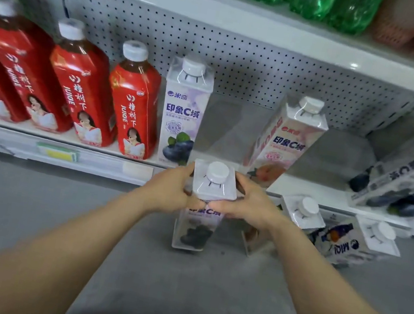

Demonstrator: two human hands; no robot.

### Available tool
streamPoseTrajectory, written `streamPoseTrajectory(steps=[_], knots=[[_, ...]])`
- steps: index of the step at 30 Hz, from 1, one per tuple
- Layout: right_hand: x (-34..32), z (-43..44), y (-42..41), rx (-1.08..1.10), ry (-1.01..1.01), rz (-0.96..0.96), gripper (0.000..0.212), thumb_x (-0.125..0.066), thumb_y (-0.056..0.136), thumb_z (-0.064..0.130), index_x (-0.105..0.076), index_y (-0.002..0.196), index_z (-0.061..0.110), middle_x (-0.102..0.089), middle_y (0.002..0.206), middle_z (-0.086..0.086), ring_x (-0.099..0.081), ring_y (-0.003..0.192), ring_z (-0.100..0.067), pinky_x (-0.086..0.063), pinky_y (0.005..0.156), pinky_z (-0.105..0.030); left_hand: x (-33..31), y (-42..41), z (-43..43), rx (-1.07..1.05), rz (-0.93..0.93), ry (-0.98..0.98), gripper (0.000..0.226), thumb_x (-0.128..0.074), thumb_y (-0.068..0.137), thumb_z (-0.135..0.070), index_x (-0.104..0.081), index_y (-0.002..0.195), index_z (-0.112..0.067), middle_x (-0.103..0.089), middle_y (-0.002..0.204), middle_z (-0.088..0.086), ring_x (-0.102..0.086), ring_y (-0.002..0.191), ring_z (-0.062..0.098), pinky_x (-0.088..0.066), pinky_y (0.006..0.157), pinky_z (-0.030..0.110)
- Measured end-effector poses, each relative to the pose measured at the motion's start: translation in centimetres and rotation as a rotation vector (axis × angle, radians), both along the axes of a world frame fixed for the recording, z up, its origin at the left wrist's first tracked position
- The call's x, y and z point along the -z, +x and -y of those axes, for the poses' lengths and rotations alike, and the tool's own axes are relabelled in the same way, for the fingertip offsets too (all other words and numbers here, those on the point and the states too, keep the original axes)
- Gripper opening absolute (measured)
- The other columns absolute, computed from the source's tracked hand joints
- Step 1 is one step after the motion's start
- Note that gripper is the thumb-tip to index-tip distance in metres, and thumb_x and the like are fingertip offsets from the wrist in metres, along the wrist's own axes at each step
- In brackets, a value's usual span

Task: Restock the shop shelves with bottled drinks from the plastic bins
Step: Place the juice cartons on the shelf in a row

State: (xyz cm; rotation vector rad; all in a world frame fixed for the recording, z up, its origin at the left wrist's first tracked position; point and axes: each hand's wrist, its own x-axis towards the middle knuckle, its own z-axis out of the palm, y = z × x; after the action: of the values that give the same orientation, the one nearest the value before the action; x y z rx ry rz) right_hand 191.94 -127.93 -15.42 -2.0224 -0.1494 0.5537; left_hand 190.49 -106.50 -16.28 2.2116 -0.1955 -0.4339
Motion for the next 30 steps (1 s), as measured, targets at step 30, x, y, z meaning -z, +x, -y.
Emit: streamPoseTrajectory(steps=[30], knots=[[-6.8, -1.3, 5.8, 0.216, 0.397, 0.389, 0.072, -0.083, 0.079, 0.010, -0.051, 0.141, 0.026, -0.064, 0.134, 0.000, -0.063, 0.121, -0.019, -0.055, 0.100, -0.040, -7.9, 6.0, 2.6, -0.159, 0.365, -0.319, 0.080, -0.066, 0.081, -0.028, -0.029, 0.151, -0.037, -0.065, 0.127, -0.008, -0.060, 0.118, 0.010, -0.047, 0.105, 0.043]])
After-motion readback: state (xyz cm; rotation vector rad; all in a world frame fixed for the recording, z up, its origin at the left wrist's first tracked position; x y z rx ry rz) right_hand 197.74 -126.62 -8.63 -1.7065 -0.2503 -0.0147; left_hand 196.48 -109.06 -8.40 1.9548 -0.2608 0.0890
